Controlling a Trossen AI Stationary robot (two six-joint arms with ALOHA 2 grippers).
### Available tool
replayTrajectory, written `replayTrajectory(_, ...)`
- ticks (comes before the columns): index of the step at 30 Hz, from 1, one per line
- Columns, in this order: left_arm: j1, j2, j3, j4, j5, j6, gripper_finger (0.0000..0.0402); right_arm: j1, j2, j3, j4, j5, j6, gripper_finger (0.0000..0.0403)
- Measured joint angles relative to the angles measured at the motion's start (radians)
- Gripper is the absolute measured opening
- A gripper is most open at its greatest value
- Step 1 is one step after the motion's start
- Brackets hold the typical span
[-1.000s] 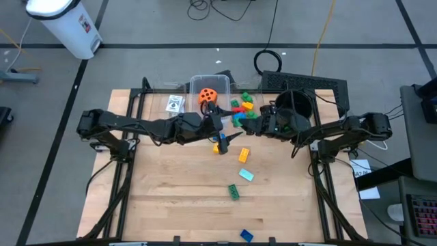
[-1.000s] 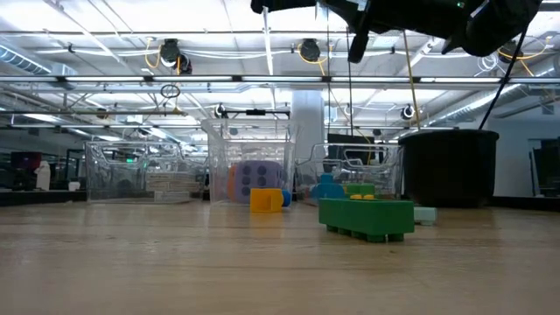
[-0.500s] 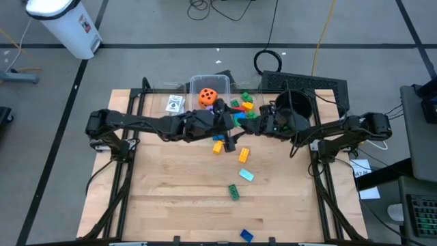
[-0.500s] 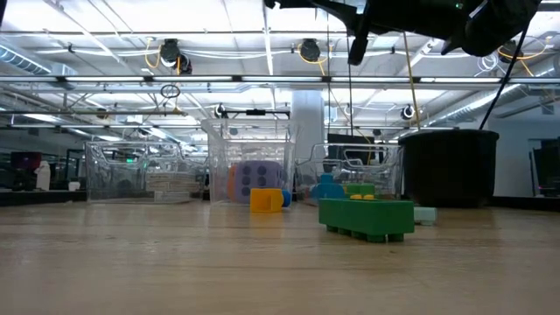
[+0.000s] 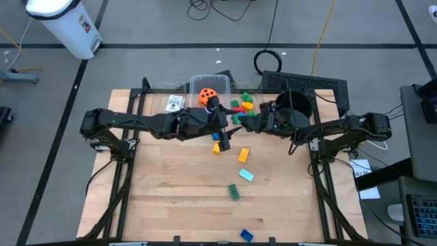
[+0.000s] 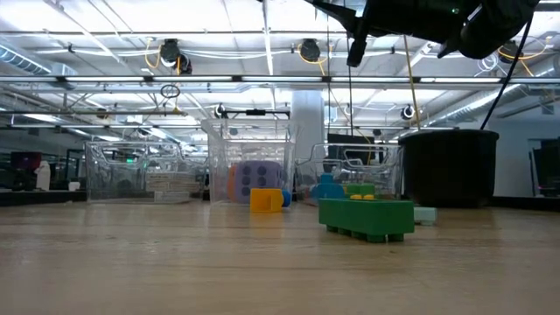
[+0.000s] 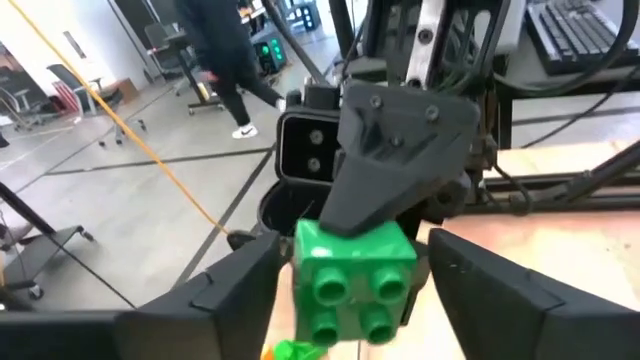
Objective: Pick & Place Toys
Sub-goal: Put the top dark green game piece into the right transparent bin
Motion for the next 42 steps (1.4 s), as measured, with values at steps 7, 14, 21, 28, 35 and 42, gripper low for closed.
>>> replayTrajectory(7,0.0,0.001,0.0,-0.013,0.0,-0.001,0.021,-0.001,0.0,0.0,0.005,-0.002,0.001,0.0127)
replayTrajectory(14,0.005,0.001,0.0,-0.013,-0.001,0.013,0.0154,-0.001,0.0,0.0,0.004,0.002,0.008,0.0128)
replayTrajectory(21,0.004,0.001,0.0,-0.009,0.003,0.002,0.0156,-0.002,0.0,0.0,0.005,-0.002,-0.012,0.0165)
replayTrajectory(28,0.006,-0.035,-0.002,-0.016,0.001,0.009,0.0158,-0.064,-0.018,-0.001,0.02,-0.026,-0.014,0.0213)
replayTrajectory(35,0.052,-0.099,0.002,-0.036,0.029,-0.001,0.0147,-0.201,-0.078,-0.001,0.071,-0.216,-0.026,0.023)
replayTrajectory(42,0.159,-0.076,-0.001,-0.078,0.185,-0.076,0.0154,-0.25,-0.188,-0.001,0.079,-0.239,-0.152,0.0224)
